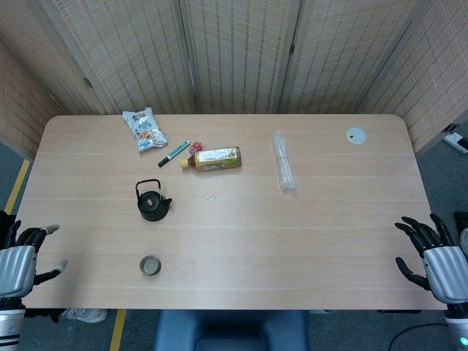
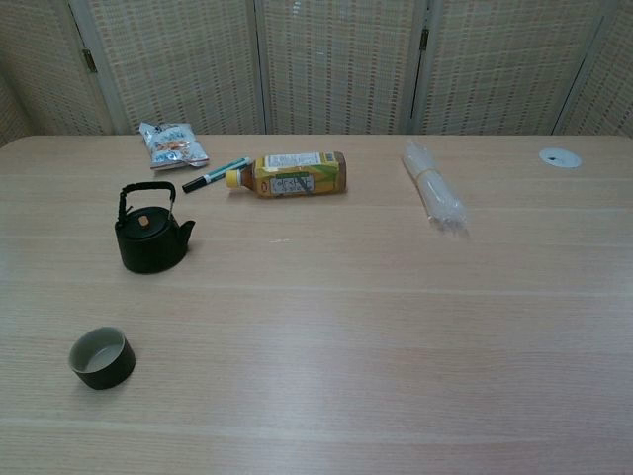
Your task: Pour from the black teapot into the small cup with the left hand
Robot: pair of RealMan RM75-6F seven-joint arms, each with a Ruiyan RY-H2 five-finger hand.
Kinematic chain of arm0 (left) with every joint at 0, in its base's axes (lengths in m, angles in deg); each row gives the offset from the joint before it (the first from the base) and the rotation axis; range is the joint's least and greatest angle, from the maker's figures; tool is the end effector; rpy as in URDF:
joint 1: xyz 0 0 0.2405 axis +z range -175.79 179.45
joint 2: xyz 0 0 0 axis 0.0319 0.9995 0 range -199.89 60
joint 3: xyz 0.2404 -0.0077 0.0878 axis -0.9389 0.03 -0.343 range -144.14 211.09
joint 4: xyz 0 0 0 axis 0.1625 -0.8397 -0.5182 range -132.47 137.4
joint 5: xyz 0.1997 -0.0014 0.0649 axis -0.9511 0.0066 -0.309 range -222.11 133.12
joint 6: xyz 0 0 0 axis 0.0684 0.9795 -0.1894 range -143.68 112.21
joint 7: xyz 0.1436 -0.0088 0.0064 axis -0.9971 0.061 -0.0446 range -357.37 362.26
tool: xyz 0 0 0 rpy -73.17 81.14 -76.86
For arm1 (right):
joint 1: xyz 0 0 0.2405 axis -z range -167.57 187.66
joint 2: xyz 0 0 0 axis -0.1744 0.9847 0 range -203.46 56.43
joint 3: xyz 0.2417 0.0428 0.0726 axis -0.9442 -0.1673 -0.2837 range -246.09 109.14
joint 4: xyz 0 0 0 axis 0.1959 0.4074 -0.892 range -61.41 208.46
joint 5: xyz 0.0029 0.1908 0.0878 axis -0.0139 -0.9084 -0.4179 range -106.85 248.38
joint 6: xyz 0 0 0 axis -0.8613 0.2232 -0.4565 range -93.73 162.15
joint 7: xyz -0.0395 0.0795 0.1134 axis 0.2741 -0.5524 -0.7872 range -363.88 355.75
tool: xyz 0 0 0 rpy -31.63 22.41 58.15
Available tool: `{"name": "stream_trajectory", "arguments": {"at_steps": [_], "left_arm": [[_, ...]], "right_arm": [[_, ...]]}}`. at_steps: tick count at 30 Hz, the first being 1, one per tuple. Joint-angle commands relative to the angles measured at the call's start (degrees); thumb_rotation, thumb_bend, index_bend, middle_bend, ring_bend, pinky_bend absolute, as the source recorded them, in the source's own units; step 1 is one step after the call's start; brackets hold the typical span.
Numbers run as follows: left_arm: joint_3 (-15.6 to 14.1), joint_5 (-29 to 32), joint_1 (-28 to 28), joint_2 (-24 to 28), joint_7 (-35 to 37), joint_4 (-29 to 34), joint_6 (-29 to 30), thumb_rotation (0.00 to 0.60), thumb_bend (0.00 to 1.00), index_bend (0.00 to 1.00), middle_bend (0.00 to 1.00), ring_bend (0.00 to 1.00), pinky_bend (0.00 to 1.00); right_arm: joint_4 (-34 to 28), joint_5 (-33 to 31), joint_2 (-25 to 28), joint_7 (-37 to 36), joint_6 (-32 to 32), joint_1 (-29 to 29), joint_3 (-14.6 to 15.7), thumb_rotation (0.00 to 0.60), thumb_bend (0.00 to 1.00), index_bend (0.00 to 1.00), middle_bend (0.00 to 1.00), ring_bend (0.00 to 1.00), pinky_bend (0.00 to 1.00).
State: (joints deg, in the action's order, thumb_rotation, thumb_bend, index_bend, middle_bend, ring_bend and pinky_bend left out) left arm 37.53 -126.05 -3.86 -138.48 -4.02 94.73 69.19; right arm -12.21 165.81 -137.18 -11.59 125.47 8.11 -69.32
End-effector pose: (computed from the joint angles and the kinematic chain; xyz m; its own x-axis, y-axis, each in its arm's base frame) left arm -0.3103 0.1890 0.1407 0.4214 -0.0088 0.9068 0.9058 0.0515 -0.4205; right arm -0.3178 -0.1573 0.1714 0.3895 0.0381 0.9202 -0.9123 -0.1215 0.3912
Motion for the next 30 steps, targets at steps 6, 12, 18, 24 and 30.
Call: {"name": "stream_trajectory", "arguments": {"at_steps": [6,12,18,24,30], "left_arm": [[-0.07,-0.33,-0.05,0.01,0.85,-0.15,-0.12,0.6,0.25,0.29,0.34,0.26,0.0],[-0.33,-0.63,0.02,0.52,2.31,0.2,-0.44,0.6,0.25,0.29,0.34,0.26,0.0],[-0.33,-0.94,-0.3,0.73,2.76,0.35,-0.9,0.6,0.25,0.29,0.34,0.26,0.0],[0.81,-0.58,-3.11,1.22,5.28,-0.11,-4.95,0.6,0.25,0.29,0.34,0.26,0.0],[2.42,-0.77,-9.1,2.5,8.43,0.13,-13.06,0.6,0.25,0.29,0.34,0.25,0.0]], "right_arm": [[0.02,0.16,-0.15,-0.09,-0.34,-0.06,0.42,0.6,0.35,0.19,0.19,0.21,0.0],[-0.48,0.03,0.3,-0.14,-0.55,0.05,0.71,0.6,0.35,0.19,0.19,0.21,0.0],[-0.81,-0.02,0.77,-0.59,-0.97,0.02,1.03,0.6,0.35,0.19,0.19,0.21,0.0],[-1.06,0.21,0.99,-0.54,-1.1,-0.09,1.17,0.6,0.35,0.19,0.19,0.21,0.0],[-0.86,0.24,0.85,-0.7,-1.3,-0.15,1.34,0.6,0.35,0.19,0.19,0.21,0.0]]}}
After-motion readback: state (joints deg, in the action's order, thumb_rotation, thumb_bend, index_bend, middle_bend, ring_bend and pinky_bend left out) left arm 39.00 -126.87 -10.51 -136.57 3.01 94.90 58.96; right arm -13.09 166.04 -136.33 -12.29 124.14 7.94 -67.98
